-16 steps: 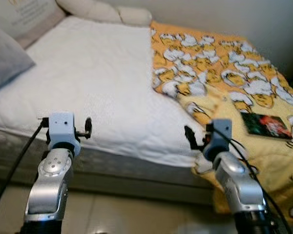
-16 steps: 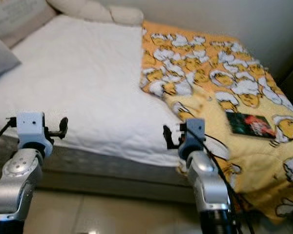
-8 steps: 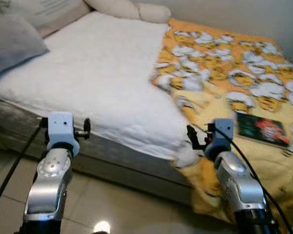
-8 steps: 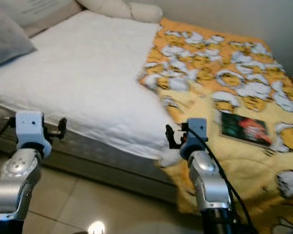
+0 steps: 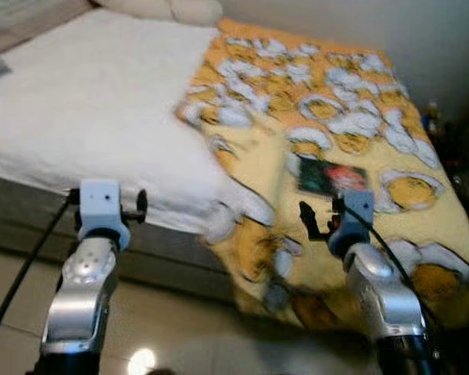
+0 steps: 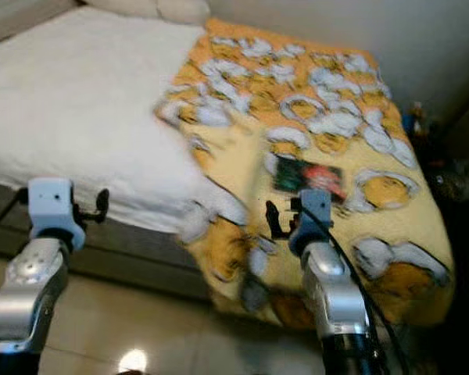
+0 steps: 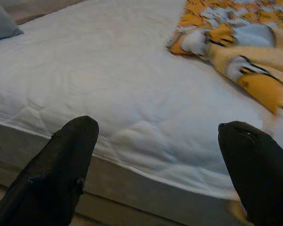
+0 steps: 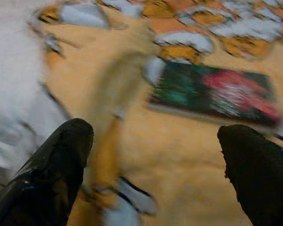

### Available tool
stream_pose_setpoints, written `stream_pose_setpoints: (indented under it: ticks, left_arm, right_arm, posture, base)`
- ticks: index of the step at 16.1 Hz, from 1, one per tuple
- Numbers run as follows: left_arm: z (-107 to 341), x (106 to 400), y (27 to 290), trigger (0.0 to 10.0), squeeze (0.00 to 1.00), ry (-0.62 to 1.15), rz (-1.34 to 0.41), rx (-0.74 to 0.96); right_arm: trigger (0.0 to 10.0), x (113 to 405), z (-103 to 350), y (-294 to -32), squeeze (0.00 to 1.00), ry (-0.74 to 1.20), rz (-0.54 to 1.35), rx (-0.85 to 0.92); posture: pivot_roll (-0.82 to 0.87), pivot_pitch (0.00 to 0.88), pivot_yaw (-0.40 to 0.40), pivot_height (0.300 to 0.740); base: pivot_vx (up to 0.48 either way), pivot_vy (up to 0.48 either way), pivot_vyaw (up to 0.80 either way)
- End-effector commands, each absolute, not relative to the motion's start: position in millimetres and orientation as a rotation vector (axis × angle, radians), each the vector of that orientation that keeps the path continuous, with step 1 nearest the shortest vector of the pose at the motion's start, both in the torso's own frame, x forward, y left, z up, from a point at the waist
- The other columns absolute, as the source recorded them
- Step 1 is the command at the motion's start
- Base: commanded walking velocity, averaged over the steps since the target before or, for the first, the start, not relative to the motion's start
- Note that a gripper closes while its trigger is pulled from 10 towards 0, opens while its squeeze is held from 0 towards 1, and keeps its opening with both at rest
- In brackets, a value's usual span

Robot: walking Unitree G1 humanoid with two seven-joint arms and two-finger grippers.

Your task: Clean up the room

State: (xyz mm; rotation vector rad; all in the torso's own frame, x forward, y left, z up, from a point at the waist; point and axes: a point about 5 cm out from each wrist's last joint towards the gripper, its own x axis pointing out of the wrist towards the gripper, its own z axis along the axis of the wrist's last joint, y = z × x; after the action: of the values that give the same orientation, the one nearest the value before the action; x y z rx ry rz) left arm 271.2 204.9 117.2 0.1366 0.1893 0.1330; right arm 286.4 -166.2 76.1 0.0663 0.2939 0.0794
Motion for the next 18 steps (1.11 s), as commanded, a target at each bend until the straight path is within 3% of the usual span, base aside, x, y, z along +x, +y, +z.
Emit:
stream_pose_setpoints:
  ticks: [1,16,18]
  left_arm:
    - [120.0,273.4,197.0,10.0,0.89,0.175,0.105,0.138]
    - [122.0,276.6,193.2,10.0,0.89,0.171,0.100,0.154]
    - [122.3,276.9,192.9,10.0,0.88,0.166,0.103,0.155]
  right_arm:
    - [10.0,286.6,78.0,-172.7,0.00,0.286,0.068,0.056]
    - [10.0,287.2,74.6,-172.3,0.00,0.303,0.079,0.044]
    - [10.0,286.9,73.7,-172.6,0.00,0.304,0.060,0.065]
  posture:
    - [0.05,0.000,-0.065,0.740]
    - [0.05,0.000,-0.060,0.740]
    - [0.05,0.000,-0.059,0.740]
  base:
    - [0.000,-0.480,0.52]
    - [0.000,-0.480,0.80]
    - [0.000,-0.480,0.00]
